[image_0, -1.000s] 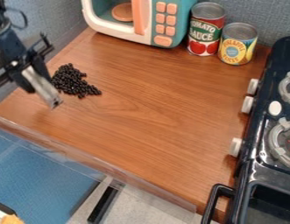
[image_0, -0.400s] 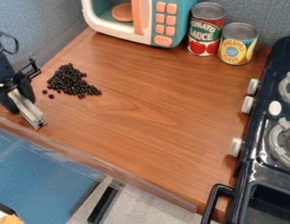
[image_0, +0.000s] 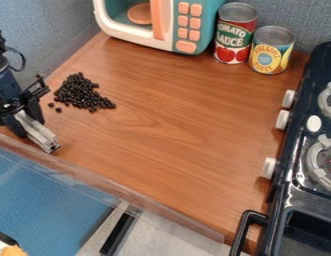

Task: Sweep into pile

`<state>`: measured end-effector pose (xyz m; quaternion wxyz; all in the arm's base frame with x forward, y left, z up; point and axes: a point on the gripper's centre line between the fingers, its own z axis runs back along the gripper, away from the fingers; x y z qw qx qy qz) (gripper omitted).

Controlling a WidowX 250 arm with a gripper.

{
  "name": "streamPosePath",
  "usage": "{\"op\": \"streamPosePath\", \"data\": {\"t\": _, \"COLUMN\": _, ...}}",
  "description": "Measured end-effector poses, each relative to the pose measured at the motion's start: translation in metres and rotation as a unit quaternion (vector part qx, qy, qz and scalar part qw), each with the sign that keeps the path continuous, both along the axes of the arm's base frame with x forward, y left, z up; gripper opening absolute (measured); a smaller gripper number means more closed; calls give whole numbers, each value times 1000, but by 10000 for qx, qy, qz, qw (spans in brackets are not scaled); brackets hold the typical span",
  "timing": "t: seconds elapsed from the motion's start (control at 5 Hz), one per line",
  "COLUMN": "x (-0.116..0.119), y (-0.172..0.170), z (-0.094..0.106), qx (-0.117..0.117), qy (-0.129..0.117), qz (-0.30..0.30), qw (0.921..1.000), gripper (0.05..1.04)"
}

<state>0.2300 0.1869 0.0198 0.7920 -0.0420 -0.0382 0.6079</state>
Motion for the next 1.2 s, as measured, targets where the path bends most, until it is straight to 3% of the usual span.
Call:
{"op": "streamPosePath", "data": {"t": 0.4, "x": 7, "y": 3, "z": -10, "qx": -96, "qy": 26, "qz": 31, "qw": 9999, "gripper": 387}}
{"op": "streamPosePath", "data": {"t": 1.2, "x": 33, "y": 6, "z": -10, "qx": -28, "qy": -117, "qz": 130, "qw": 9998, "gripper": 388}}
